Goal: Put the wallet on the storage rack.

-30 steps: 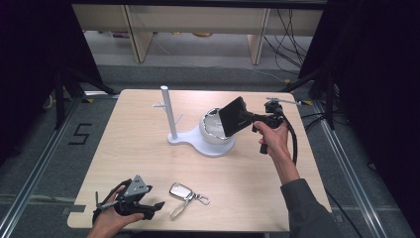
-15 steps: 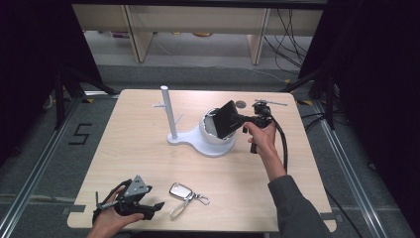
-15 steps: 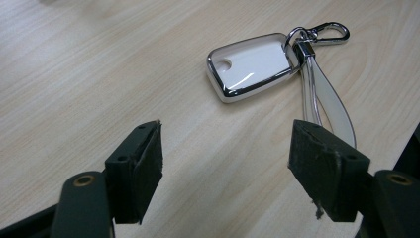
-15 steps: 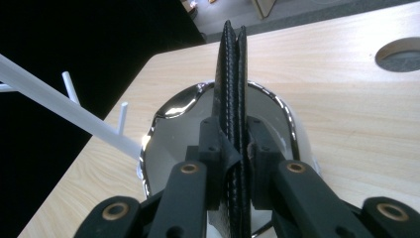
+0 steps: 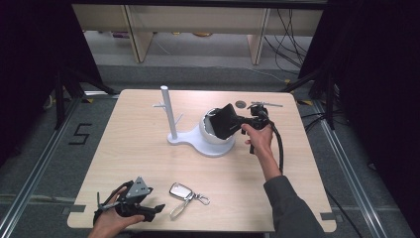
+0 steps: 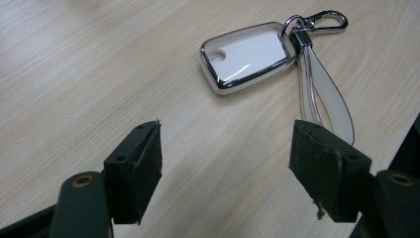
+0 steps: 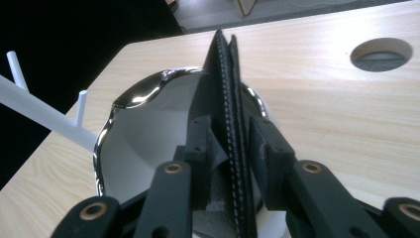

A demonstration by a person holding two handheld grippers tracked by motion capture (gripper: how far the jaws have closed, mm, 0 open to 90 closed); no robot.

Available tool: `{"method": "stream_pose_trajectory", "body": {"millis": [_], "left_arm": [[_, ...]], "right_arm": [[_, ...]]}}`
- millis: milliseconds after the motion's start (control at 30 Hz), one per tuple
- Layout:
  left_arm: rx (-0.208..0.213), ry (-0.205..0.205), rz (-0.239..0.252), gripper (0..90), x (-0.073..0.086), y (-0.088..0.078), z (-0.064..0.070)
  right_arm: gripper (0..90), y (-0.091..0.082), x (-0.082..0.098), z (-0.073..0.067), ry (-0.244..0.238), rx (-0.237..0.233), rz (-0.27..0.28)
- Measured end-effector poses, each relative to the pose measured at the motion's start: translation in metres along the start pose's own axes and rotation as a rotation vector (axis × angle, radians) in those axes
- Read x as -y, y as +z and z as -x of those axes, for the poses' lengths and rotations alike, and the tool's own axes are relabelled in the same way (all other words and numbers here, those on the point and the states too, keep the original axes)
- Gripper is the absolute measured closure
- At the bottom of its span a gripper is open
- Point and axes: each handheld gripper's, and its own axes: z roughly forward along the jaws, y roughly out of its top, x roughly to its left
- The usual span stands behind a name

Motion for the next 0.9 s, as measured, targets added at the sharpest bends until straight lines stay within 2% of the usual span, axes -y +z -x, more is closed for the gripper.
{"method": "stream_pose_trajectory", "body": {"millis": [33, 67, 133, 167, 200, 233, 300, 333, 367, 433, 500, 567, 633, 667, 700, 733, 800, 833, 867, 900], "left_arm": [[0.001, 0.007, -0.005, 28.4, 0.000, 0.000, 0.000], [-0.005, 0.006, -0.006, 28.4, 0.000, 0.000, -0.001], [-0.006, 0.009, -0.011, 28.3, 0.000, 0.000, -0.001], [-0.005, 0.000, -0.005, 28.3, 0.001, 0.001, -0.001], [-0.003, -0.001, -0.005, 28.2, 0.001, 0.001, -0.001], [-0.002, -0.002, -0.003, 28.2, 0.001, 0.001, 0.000], [-0.003, 0.009, -0.014, 28.2, 0.001, 0.000, -0.001], [-0.001, -0.001, -0.006, 28.2, 0.002, 0.001, -0.001], [-0.002, 0.010, -0.013, 28.1, 0.002, 0.000, -0.001], [-0.001, 0.000, -0.004, 28.1, 0.002, 0.000, -0.001], [-0.002, -0.010, 0.003, 28.1, 0.002, 0.001, -0.001], [-0.007, 0.000, -0.007, 28.1, 0.002, -0.001, -0.002], [0.005, 0.000, 0.004, 28.1, 0.004, -0.001, -0.002], [-0.007, -0.002, -0.009, 28.0, 0.005, -0.002, -0.003], [0.003, 0.001, -0.018, 28.0, 0.006, -0.003, -0.004], [0.003, -0.008, -0.006, 28.0, 0.007, -0.002, -0.004], [-0.002, -0.026, 0.001, 28.0, 0.008, -0.002, -0.003], [-0.007, -0.016, -0.004, 28.0, 0.007, -0.003, -0.004], [-0.007, -0.018, -0.005, 28.0, 0.007, -0.003, -0.004], [0.000, -0.016, -0.005, 28.0, 0.007, -0.003, -0.004]], "right_arm": [[71.6, -0.001, -0.001, 0.001, -0.010, -0.002, -0.001], [72.9, -0.004, -0.001, -0.002, 0.026, -0.003, -0.010], [77.3, -0.005, -0.001, 0.000, 0.003, -0.014, 0.000], [78.0, -0.006, 0.000, -0.003, 0.030, -0.020, -0.007], [78.5, -0.005, -0.001, 0.002, -0.033, -0.018, 0.009], [78.9, -0.005, -0.001, 0.002, -0.033, -0.018, 0.008], [79.0, -0.004, -0.001, 0.001, -0.019, -0.022, 0.004], [79.1, -0.004, -0.001, 0.002, -0.011, -0.025, 0.004], [79.0, -0.004, -0.001, 0.003, -0.020, -0.027, 0.007], [78.3, -0.005, -0.001, 0.003, 0.006, -0.034, 0.003], [70.0, -0.005, 0.000, 0.002, 0.020, -0.024, 0.003], [57.8, -0.008, 0.000, 0.005, -0.012, 0.018, 0.031], [52.2, -0.017, 0.001, 0.006, -0.022, 0.030, 0.044], [48.8, -0.023, 0.001, 0.006, -0.016, 0.023, 0.039], [45.3, -0.029, 0.003, 0.004, 0.014, 0.023, 0.044], [41.8, -0.036, 0.005, 0.007, -0.011, 0.030, 0.063], [38.1, -0.050, 0.010, 0.005, -0.004, 0.034, 0.064], [37.0, -0.056, 0.013, 0.007, -0.041, 0.036, 0.072], [36.4, -0.062, 0.017, 0.006, -0.050, 0.045, 0.082], [35.7, -0.069, 0.022, 0.002, -0.032, 0.042, 0.074]]}}
